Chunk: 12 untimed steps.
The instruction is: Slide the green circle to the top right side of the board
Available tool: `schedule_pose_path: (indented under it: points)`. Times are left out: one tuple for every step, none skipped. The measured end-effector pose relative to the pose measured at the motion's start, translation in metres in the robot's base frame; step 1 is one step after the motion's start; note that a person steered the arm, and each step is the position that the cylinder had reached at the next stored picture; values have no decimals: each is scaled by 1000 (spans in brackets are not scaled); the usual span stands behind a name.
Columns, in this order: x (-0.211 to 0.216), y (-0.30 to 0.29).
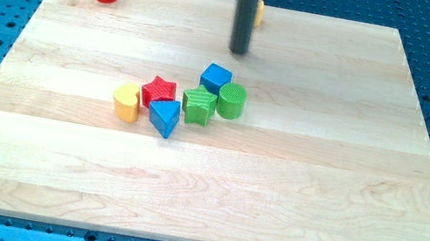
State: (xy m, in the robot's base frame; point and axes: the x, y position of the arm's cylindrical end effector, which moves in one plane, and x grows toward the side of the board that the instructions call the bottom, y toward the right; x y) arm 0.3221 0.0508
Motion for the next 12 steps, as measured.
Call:
schedule_pose_path:
  points:
    - [46, 87]
    - [135, 86]
    - [174, 0]
    - [174, -62]
    - [149, -61]
    - [124, -33]
    - [66, 39]
    - [22, 59]
    - [23, 22]
    - [-15, 39]
    - [-29, 67]
    - [6, 91]
